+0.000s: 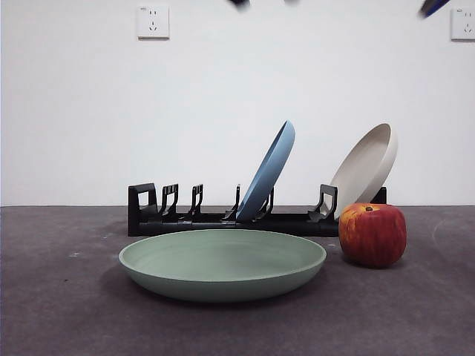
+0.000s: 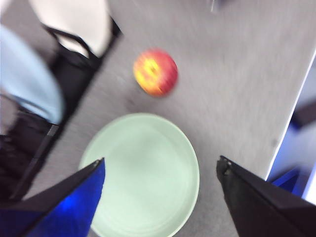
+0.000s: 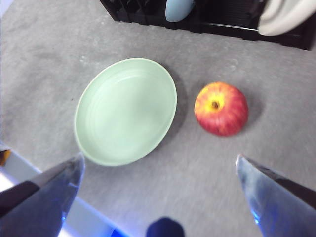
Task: Take the green plate from the plate rack,put the plate on the table,take the apple from the table,put the apple in the plate
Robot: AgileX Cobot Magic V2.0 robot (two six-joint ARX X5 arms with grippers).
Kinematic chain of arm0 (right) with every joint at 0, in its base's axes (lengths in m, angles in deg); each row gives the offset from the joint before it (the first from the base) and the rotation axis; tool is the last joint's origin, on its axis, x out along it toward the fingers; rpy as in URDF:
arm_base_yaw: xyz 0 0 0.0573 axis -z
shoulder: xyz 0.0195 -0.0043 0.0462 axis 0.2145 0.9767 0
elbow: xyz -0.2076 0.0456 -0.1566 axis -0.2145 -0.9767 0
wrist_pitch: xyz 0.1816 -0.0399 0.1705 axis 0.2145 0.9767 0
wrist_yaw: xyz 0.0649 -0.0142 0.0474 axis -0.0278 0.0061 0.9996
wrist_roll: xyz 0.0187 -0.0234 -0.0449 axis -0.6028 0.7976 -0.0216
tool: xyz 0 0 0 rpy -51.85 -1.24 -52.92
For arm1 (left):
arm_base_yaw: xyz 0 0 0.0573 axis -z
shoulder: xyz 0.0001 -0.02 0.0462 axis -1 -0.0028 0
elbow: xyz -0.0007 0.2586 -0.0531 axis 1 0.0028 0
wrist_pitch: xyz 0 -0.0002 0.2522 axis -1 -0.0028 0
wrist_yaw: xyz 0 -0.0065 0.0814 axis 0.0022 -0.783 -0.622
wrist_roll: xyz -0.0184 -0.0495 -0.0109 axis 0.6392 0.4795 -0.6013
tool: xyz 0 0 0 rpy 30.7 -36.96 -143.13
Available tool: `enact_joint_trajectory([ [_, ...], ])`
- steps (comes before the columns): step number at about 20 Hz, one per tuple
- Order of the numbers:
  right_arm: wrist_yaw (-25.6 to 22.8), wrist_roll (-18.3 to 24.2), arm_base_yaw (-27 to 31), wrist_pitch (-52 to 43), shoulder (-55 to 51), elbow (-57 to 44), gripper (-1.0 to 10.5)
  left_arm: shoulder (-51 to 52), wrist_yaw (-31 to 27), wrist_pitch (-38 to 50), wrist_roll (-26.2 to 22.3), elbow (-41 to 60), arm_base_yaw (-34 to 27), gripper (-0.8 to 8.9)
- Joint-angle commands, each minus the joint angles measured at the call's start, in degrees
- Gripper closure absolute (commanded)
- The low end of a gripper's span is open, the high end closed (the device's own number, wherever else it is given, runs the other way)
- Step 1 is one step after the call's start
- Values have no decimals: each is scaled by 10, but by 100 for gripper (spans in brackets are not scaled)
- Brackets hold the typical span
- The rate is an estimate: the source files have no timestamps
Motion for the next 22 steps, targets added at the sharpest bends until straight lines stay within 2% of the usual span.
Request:
enact_joint_trajectory([
  [1,-45,-8,-21,-38,51,2,289,42,1,-13,38,-7,-10,436],
  [4,-138,-7,-63,-98,118,2,285,101,17,-32,62,-9,-12,436],
  [7,-167,-3,-88,-159,178,2,280,140,17,-47,80,-9,-12,436],
  [9,-210,-2,-104,-189,219,2,268,155,17,-58,85,-9,-12,436],
  [11,-214,8,-112,-211,259,2,216,159,15,-70,96,-9,-12,436],
  [15,-219,8,-116,-258,324,2,216,159,11,-79,111,-9,-12,436],
  [22,-219,8,-123,-275,399,2,227,159,11,-79,114,-9,-12,436],
])
